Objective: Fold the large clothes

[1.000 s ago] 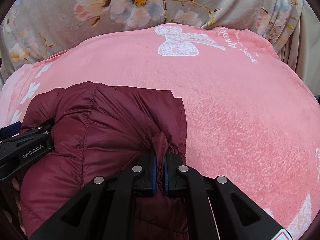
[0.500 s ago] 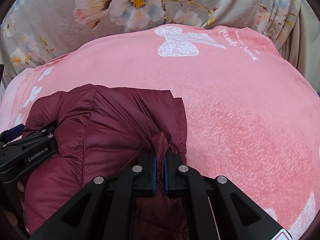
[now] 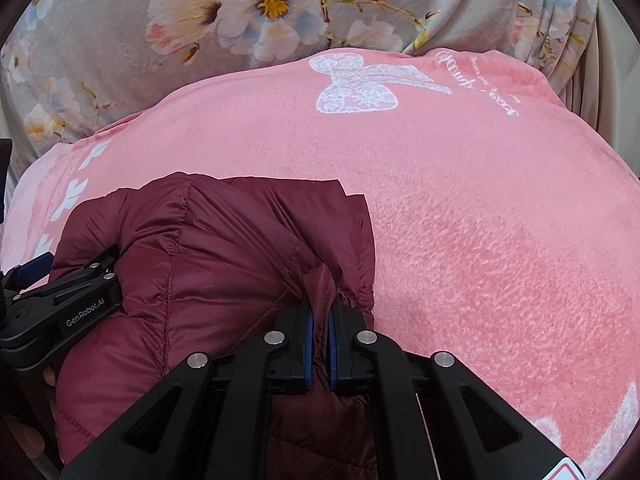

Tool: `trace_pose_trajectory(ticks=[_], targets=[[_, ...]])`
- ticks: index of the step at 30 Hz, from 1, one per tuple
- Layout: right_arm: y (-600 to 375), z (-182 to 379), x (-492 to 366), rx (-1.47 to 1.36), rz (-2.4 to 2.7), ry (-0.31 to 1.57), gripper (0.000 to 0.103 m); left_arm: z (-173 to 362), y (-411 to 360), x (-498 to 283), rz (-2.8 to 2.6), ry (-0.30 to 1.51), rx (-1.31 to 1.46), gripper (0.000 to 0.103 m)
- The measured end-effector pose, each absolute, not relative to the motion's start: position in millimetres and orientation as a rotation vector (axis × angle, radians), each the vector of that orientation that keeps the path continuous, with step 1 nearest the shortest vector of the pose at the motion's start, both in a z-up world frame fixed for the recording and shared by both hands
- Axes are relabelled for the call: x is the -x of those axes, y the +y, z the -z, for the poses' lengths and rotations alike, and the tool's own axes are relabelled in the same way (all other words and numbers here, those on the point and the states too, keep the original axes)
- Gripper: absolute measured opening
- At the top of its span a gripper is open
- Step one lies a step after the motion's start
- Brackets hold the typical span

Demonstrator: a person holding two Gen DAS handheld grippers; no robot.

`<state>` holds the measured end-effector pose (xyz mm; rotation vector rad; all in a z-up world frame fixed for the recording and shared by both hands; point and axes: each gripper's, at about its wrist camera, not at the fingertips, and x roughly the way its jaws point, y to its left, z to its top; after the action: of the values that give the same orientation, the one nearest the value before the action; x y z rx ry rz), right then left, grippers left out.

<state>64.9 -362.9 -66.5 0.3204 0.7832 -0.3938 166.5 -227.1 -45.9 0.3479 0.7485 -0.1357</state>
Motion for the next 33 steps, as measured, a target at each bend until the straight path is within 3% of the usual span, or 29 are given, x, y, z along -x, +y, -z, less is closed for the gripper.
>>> trace_pose_trajectory(ticks=[10,11,13,18,23,33], targets=[[-384,62,-45,-0.493,0.299,0.755,0.007,41,-217,-172,0.177,0.796,-0.289,0.092],[-387,56,-34,-0.524,0.289,0.749,0.012,36,-209,-171,0.208,0.829,-0.269,0.092],[-388,41,-4,-0.559,0.261,0.720,0.032,25,-190,-163,0.257,0.878,-0.210,0.092],[-371,30,62,-0.551,0.160,0.785,0.043,9,-145,-105,0.368,0.909,-0.208,0.092],[-346,45,89,-0.566,0.112,0.839,0.044,23,-127,-48,0.369,0.899,-0.336,0.092],[-306,24,83,-0.440,0.157,0.765,0.044,39,-117,-31,0.295,0.872,-0.366,0.093]])
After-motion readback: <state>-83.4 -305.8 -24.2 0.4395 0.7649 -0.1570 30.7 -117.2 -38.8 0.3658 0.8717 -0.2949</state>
